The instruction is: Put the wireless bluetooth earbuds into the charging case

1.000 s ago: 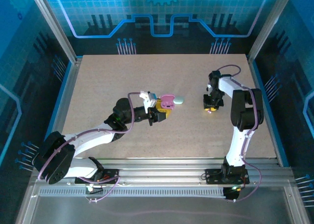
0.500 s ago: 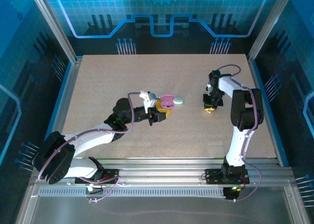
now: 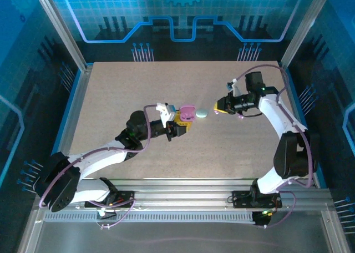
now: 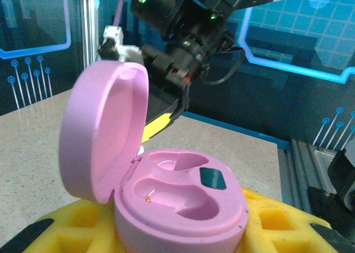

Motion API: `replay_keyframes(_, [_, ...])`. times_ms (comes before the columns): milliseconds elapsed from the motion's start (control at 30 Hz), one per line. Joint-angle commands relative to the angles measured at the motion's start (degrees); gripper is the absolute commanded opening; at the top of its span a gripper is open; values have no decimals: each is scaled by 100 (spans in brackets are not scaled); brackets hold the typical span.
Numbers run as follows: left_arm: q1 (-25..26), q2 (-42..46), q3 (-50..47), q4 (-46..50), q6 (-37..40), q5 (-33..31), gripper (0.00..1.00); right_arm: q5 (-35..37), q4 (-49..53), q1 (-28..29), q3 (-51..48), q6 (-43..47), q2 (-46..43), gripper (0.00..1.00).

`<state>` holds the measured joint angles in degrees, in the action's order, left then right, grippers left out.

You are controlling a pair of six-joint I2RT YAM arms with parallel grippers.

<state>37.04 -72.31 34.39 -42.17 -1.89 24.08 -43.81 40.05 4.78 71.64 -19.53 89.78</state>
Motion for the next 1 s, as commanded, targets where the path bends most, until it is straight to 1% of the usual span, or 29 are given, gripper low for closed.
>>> replay_keyframes(0, [4,212,39,121,360,-307,32,-1755,-421,180,-185,-385,-172,14])
replay_keyframes(200, [3,259,41,279,610,-412,32,-2381,-446,408,2,-502,-330,15])
replay_keyframes(400, [2,277,13,239,735,-527,32,-2603,-530,582,81,-650,-364,14])
replay_keyframes(567, [0,271,-19,179,813,-588,32,-2411,-418,650,186,-690,-471,14])
replay_keyframes(700, [0,212,-77,-65,810,-623,33,-2047,-314,704,210,-710,-711,14])
replay_keyframes(867, [10,107,-58,-211,783,-641,33,-1763,-438,881,96,-809,-1020,14])
replay_keyframes(967, [14,44,-51,-323,742,-593,32,-1537,-436,1086,122,-755,-1150,14])
